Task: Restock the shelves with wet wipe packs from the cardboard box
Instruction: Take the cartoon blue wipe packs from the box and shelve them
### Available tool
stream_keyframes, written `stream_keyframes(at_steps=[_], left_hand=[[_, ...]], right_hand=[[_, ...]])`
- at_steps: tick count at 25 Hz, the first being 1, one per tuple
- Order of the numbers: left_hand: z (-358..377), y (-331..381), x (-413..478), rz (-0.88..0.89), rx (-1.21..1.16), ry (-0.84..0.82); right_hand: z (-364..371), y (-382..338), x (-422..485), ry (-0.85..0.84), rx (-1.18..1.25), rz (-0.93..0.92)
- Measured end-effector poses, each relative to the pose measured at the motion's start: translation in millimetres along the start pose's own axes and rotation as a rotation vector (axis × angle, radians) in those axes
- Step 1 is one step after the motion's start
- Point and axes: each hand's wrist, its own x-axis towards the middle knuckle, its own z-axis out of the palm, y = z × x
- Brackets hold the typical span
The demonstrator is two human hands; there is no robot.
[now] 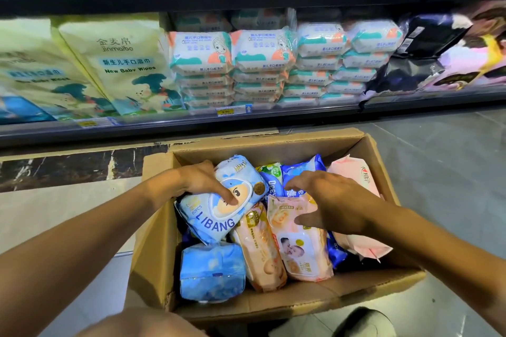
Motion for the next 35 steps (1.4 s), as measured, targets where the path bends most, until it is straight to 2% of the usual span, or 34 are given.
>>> stream_keyframes(at_steps=[3, 7, 12, 16, 24, 29, 32, 35], left_hand=[[-2.4, 10.1, -38.9, 0.090, -0.004, 0.147], [-40.7, 17.5, -111.8, 0.236, 0.039, 0.354], [-77.7, -11.0, -166.7, 0.150, 0.080, 0.565], [-94.4, -31.4, -176.3, 0.082, 0.064, 0.660], [-100.1, -64.2, -177.4, 0.110, -0.023, 0.720], [-99.8, -69.9, -173.3, 0.130, 0.051, 0.681], [-100.0, -66.6, -171.5, 0.133, 0.047, 0.657], [-98.3, -58.4, -166.8, 0.143, 0.047, 0.657]], right_hand=[[9.1, -4.7, -8.8, -0.044, -0.016, -0.018], [29.2, -25.2, -0.2, -0.129, -0.049, -0.096], [58.5, -94.5, 42.6, -0.231, -0.067, -0.270], [75.2, -144.7, 67.3, -0.252, -0.065, -0.349], [99.7, -173.3, 66.4, -0.245, -0.149, -0.206], [70.9, -140.8, 60.3, -0.267, 0.125, -0.158], [50.2, -109.9, 41.6, -0.265, 0.482, -0.142], [21.8, -67.8, 30.7, -0.184, 0.850, -0.073]])
